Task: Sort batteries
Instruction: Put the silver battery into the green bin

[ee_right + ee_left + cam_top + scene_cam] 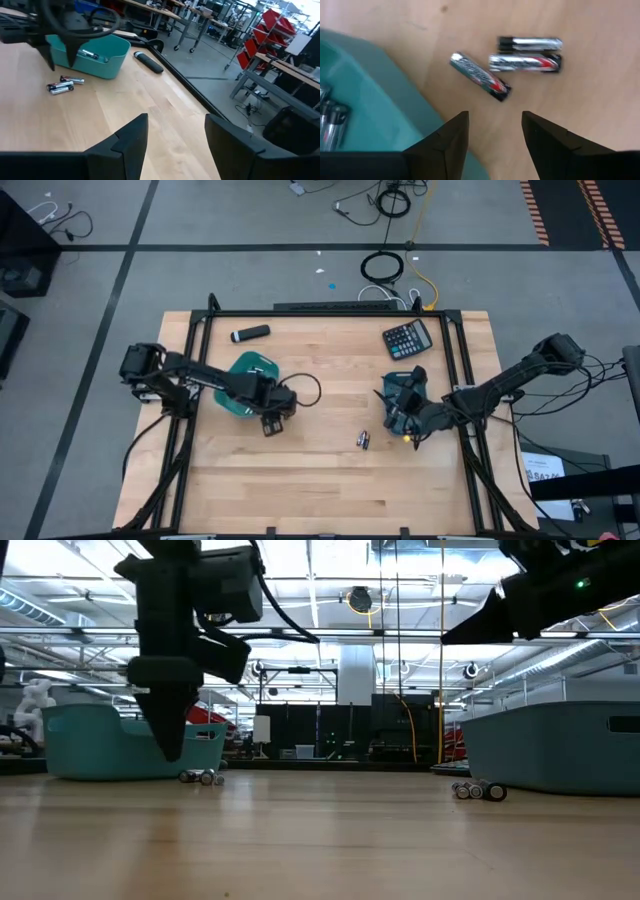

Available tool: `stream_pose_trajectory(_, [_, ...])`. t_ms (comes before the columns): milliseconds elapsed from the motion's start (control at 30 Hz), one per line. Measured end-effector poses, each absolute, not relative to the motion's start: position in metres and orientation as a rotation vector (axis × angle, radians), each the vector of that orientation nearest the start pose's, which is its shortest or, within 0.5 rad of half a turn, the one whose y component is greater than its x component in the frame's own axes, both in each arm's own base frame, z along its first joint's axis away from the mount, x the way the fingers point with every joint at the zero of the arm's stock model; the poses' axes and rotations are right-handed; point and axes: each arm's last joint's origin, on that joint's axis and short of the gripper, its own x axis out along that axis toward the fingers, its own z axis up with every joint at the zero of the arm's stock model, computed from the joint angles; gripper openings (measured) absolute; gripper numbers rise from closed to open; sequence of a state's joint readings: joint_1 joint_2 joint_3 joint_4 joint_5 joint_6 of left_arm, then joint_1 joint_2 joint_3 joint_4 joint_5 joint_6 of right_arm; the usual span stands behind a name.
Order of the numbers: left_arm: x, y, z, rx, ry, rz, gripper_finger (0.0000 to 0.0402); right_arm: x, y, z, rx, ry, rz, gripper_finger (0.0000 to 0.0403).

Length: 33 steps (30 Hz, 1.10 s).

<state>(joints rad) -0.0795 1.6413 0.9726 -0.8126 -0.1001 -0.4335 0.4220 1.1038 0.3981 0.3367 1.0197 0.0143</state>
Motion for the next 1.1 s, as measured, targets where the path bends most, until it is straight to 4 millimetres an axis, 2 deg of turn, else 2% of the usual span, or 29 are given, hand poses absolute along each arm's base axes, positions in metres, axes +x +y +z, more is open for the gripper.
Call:
stream_pose_trajectory(300, [0.285, 0.007, 0.167, -0.570, 1.324, 0.521, 0.0194, 0.198, 0.055, 0.195, -0.228, 0.291, -0.592, 0.0187])
stream_pose_trajectory(533, [0.287, 0.012, 0.152, -0.599, 1.375, 0.578, 0.0194, 0.199, 0.055, 0.195, -0.228, 0.295, -0.569, 0.0187])
stream_pose_trajectory(767, [0.291, 0.013, 0.141, -0.508, 1.411, 0.519, 0.0189, 0.199, 0.055, 0.195, -0.232, 0.296, -0.570, 0.0187])
stream_pose_trajectory(933, [0.295, 0.012, 0.138, -0.375, 1.413, 0.394, 0.0150, 0.199, 0.055, 0.195, -0.233, 0.298, -0.570, 0.0187])
stream_pose_trajectory(1100, [0.297, 0.013, 0.138, -0.271, 1.398, 0.336, 0.0059, 0.199, 0.055, 0.195, -0.246, 0.304, -0.569, 0.0187])
